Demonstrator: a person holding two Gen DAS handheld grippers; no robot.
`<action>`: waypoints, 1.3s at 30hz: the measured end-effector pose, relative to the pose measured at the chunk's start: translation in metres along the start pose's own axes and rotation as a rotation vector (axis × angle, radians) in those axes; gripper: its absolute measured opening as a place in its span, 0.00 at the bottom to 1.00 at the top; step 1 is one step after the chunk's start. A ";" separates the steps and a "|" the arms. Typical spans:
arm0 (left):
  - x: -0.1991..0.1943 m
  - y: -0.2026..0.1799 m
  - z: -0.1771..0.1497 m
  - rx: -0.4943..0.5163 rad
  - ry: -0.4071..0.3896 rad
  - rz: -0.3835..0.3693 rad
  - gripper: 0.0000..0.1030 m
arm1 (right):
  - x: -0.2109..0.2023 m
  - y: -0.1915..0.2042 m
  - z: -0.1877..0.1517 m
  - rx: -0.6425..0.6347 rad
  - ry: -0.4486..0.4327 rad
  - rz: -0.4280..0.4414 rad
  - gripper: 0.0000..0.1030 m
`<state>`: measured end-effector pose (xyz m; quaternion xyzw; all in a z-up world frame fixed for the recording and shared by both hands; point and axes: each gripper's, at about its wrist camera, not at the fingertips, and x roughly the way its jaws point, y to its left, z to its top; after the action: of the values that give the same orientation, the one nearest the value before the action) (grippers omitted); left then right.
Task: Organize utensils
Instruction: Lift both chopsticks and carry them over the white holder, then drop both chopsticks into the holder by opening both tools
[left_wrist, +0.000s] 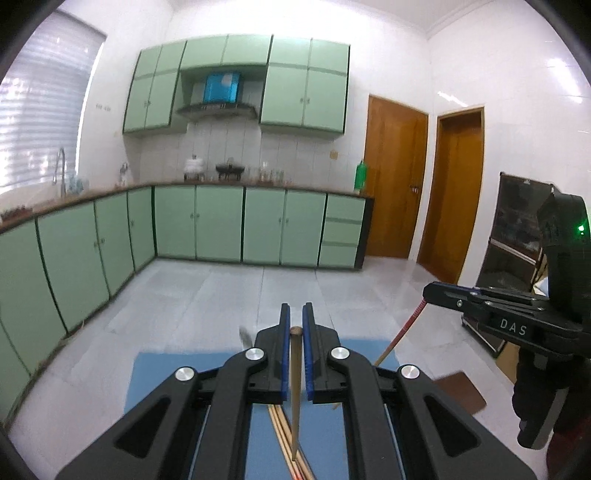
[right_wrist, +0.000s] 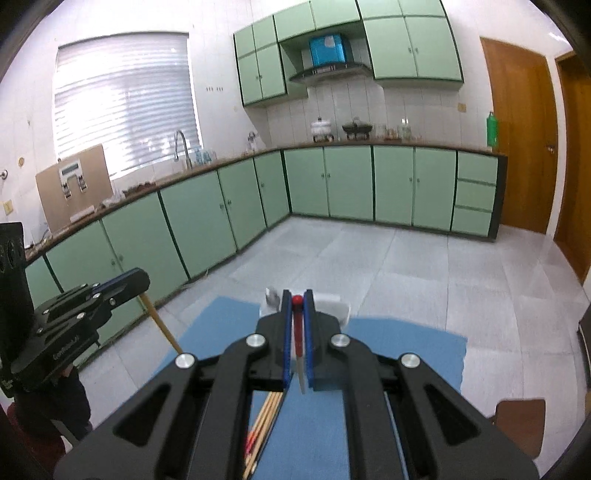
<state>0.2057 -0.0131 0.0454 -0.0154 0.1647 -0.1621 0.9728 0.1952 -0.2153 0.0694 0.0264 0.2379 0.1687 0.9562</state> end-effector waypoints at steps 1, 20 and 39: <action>0.004 0.000 0.009 0.002 -0.017 -0.001 0.06 | 0.000 -0.004 0.006 0.002 -0.010 0.002 0.05; 0.161 0.016 0.054 0.003 -0.102 0.085 0.06 | 0.129 -0.056 0.055 0.023 0.007 -0.089 0.05; 0.137 0.050 0.002 -0.068 0.019 0.127 0.54 | 0.112 -0.068 -0.014 0.067 0.036 -0.191 0.69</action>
<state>0.3437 -0.0100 0.0000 -0.0367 0.1798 -0.0946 0.9784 0.3026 -0.2422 -0.0021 0.0326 0.2621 0.0694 0.9620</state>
